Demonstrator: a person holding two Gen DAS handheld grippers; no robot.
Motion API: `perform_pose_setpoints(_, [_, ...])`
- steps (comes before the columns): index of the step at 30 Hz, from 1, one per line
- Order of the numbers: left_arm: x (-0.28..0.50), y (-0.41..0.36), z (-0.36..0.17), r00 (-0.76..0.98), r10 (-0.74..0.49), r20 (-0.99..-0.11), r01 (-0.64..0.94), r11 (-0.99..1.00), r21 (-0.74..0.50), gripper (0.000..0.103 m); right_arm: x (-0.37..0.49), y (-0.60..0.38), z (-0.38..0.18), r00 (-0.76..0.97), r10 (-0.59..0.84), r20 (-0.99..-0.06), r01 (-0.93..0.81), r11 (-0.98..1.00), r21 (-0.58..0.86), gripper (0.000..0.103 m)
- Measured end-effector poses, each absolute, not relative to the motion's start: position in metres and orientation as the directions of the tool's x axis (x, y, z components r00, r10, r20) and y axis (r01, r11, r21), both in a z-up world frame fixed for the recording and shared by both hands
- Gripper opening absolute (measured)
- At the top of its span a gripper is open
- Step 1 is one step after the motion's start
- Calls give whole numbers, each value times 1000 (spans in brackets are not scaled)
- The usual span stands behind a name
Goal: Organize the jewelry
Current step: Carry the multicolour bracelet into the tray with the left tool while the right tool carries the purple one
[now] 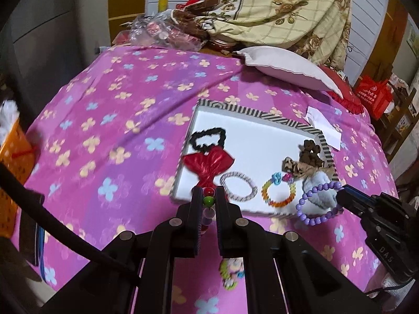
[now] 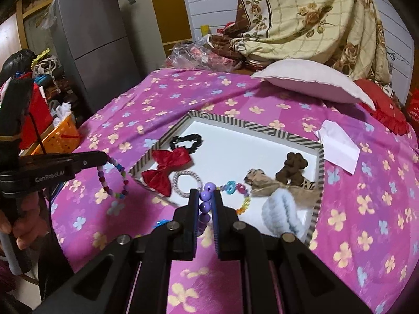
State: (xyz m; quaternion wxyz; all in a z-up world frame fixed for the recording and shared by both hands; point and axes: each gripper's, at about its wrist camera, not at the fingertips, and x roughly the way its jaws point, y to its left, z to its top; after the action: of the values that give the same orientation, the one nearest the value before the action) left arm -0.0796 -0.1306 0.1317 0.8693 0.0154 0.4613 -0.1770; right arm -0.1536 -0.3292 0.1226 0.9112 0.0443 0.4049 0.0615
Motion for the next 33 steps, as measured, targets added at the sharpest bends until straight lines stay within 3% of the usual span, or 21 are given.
perform_pose_setpoints(22, [20, -249, 84, 456, -261, -851, 360, 928, -92, 3, -19, -386, 82, 608, 134, -783, -5, 986, 165, 9])
perform_pose_setpoints(33, [50, -229, 34, 413, -160, -896, 264, 963, -51, 3, -1, -429, 36, 546, 47, -836, 115, 985, 130, 10])
